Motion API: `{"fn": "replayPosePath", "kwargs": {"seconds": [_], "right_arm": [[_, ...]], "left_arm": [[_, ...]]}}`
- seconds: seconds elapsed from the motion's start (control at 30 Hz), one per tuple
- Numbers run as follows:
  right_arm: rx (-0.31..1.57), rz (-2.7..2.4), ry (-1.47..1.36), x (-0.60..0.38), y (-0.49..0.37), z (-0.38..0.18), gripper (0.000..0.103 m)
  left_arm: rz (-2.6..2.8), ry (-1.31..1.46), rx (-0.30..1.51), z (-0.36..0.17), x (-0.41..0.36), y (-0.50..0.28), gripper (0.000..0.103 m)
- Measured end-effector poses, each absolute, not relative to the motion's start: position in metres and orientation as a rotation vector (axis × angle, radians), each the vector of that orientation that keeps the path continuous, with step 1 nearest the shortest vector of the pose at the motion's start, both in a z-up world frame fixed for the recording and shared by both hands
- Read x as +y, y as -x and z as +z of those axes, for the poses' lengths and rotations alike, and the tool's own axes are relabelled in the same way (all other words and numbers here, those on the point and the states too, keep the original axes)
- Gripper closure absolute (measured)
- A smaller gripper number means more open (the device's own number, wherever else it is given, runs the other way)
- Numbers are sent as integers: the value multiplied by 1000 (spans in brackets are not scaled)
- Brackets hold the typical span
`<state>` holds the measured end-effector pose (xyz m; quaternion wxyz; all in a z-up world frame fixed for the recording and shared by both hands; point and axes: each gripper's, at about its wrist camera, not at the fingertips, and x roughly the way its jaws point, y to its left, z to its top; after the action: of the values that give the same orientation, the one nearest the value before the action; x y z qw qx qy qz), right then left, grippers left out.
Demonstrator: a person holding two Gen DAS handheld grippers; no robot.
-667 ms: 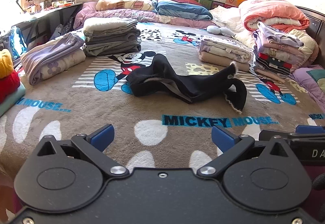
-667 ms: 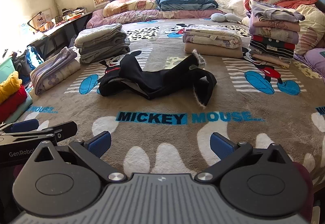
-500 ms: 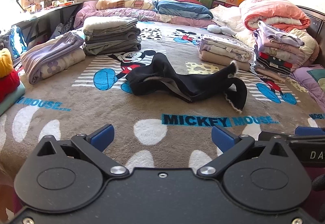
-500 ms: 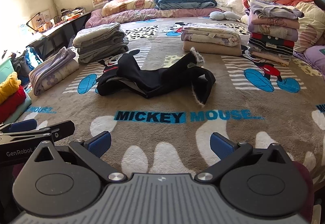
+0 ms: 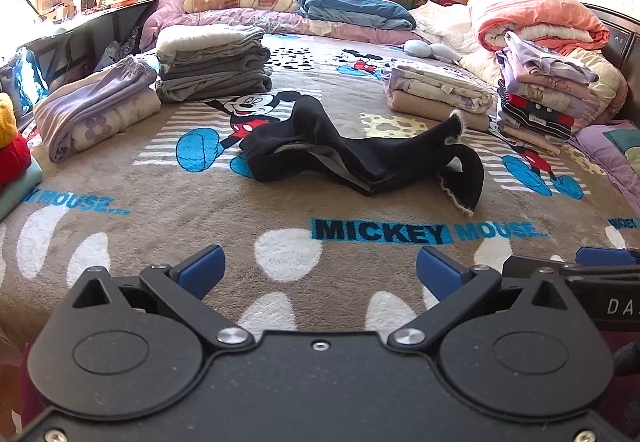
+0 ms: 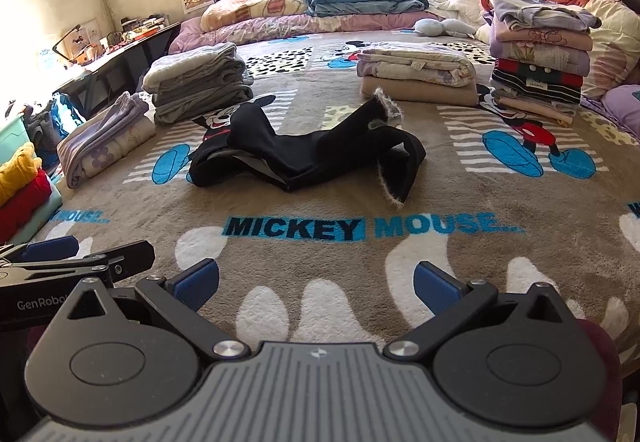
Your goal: Fold clothes
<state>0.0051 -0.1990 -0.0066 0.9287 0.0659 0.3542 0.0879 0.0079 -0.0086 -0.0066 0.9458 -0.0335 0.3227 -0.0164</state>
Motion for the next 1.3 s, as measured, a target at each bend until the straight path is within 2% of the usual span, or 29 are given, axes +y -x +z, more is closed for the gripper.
{"fn": "replayPosePath", "kwargs": {"seconds": [1.3], "right_arm": [[725, 203, -133, -194, -10, -9, 0]], "left_arm": [[-18, 87, 640, -9, -2, -11, 0]]}}
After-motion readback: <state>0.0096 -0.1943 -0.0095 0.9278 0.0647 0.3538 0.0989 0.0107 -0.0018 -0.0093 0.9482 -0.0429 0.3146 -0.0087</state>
